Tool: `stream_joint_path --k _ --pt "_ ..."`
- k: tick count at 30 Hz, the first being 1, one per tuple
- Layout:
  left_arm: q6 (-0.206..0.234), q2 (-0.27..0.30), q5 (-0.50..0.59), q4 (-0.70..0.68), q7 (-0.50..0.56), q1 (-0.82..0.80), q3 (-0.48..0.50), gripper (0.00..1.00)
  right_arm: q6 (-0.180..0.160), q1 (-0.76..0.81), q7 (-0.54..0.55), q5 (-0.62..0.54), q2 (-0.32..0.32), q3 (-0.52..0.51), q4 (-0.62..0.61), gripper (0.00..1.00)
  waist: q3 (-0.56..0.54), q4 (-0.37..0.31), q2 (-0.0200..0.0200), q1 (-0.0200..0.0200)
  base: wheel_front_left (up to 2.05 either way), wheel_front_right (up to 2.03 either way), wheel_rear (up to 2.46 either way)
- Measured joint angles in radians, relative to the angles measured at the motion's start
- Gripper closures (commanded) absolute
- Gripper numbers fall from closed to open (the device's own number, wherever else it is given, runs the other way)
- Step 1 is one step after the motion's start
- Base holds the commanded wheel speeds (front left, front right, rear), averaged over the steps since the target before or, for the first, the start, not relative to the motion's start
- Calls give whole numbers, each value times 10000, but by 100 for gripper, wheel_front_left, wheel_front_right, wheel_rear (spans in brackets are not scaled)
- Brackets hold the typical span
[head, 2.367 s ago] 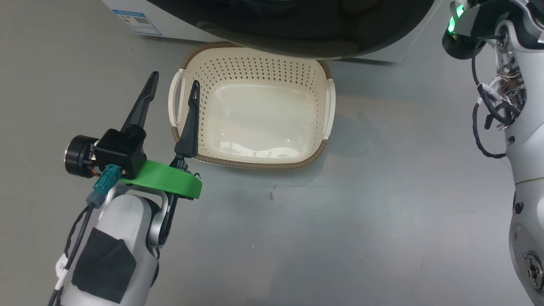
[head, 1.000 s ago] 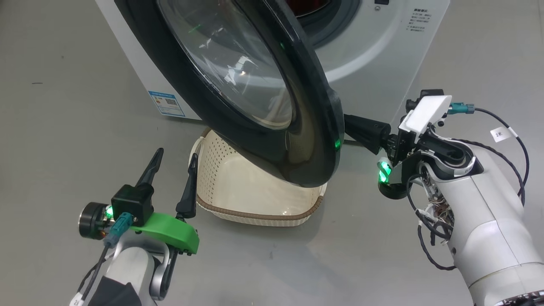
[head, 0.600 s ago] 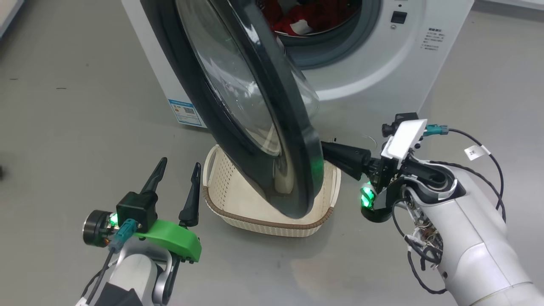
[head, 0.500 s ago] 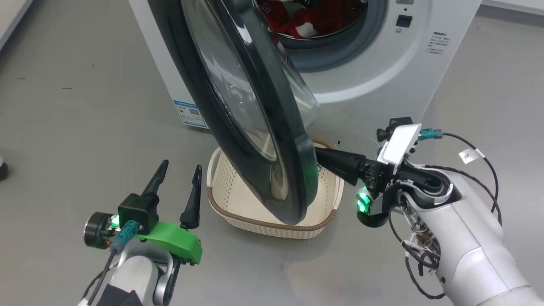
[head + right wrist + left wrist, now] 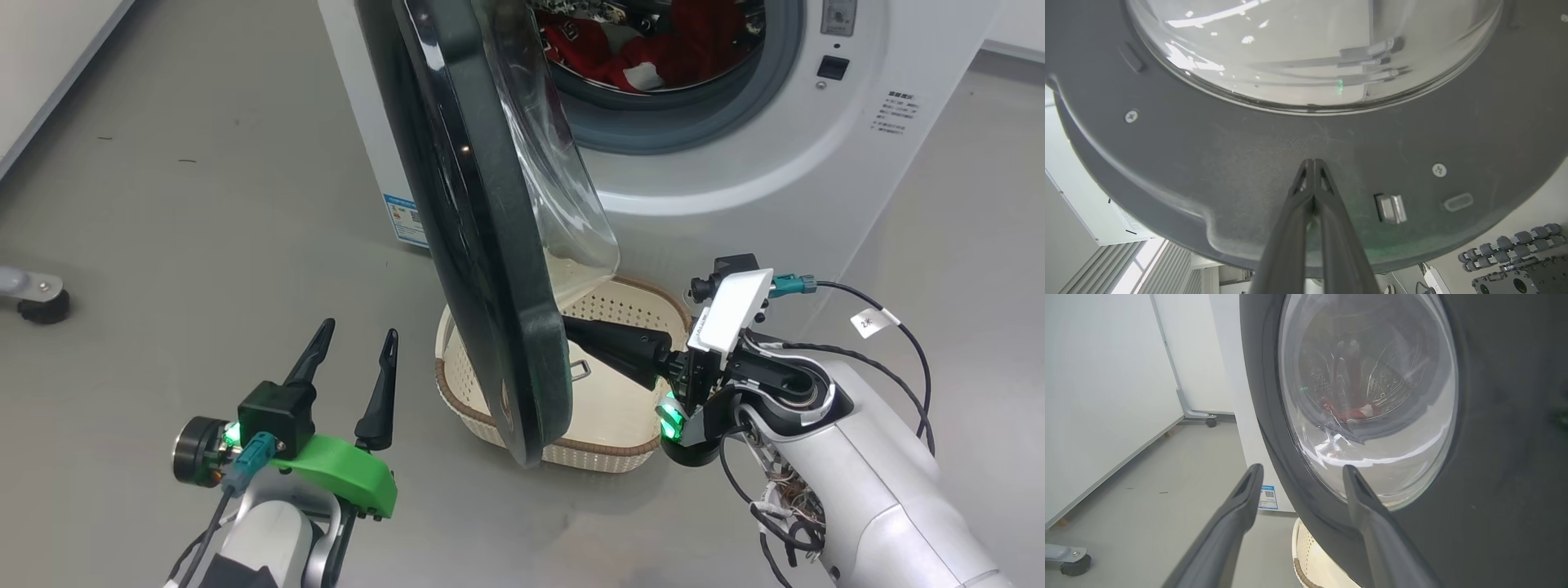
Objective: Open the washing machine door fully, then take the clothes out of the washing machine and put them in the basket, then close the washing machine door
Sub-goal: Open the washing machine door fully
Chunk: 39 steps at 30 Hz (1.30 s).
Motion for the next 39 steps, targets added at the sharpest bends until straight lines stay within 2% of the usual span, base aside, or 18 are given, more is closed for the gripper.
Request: stream_joint_path --k 12,23,28,34,35,36,37,38,39 --pt "12 -40 -121 8 0 81 -69 0 0 40 -757 180 -19 721 -322 100 -76 613 0 0 0 0 0" --pt "25 -40 -138 6 0 204 -35 0 0 67 -1331 502 2 1164 -543 100 -82 700 0 0 0 0 0" --pt "54 -38 -148 -2 0 206 -15 0 0 198 -1850 525 35 915 -583 100 -118 673 0 0 0 0 0" --pt "73 -35 -153 0 0 269 61 0 0 693 -2899 602 38 -17 -577 100 -235 589 0 0 0 0 0" --pt "75 -35 -155 -6 0 303 77 0 0 766 -3018 575 36 -104 -594 95 -254 566 0 0 0 0 0" --pt "104 -29 -163 -6 0 350 92 0 0 835 -3166 520 38 -213 -623 60 -266 536 0 0 0 0 0" --pt "104 -23 -163 -4 0 385 86 0 0 891 -3329 414 38 -334 -652 7 -275 510 0 0 0 0 0" --pt "104 -25 -163 -4 0 407 84 0 0 951 -3452 286 33 -412 -713 0 -285 489 0 0 0 0 0" --pt "104 -27 -163 -8 0 407 84 0 0 1010 -3599 186 17 -512 -777 0 -291 474 0 0 0 0 0"
